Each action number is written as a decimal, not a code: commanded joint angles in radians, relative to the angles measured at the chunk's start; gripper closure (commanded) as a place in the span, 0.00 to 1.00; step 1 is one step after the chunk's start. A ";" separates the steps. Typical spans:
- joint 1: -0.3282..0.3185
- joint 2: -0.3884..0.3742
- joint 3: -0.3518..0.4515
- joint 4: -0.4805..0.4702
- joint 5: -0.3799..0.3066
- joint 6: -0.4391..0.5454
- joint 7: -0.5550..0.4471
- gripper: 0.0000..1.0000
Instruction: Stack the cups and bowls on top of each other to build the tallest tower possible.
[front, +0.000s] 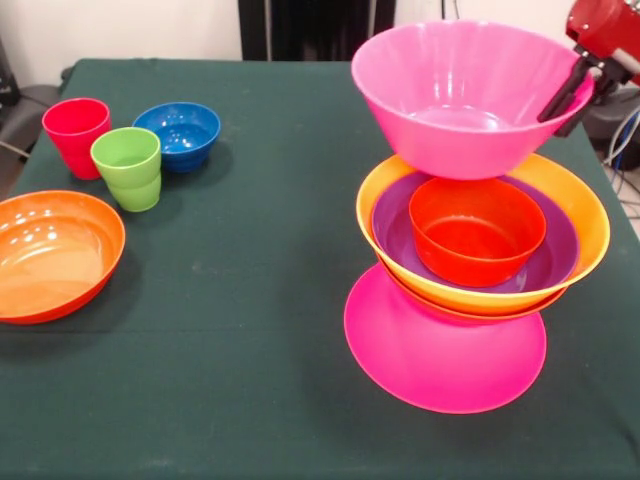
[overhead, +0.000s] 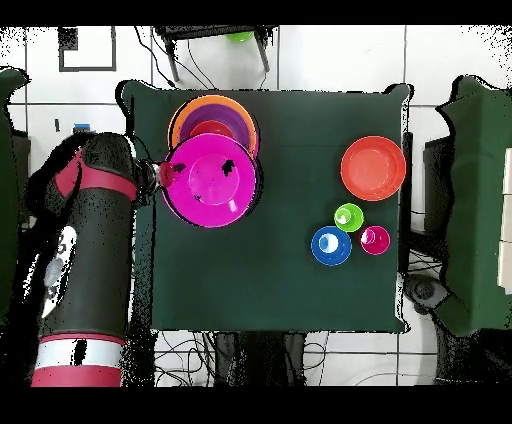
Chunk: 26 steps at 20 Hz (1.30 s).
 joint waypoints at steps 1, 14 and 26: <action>0.033 0.031 -0.007 -0.097 0.019 0.148 0.152 1.00; 0.010 0.026 -0.012 -0.167 0.079 0.204 0.085 1.00; -0.004 0.086 -0.028 -0.233 0.075 0.181 0.082 1.00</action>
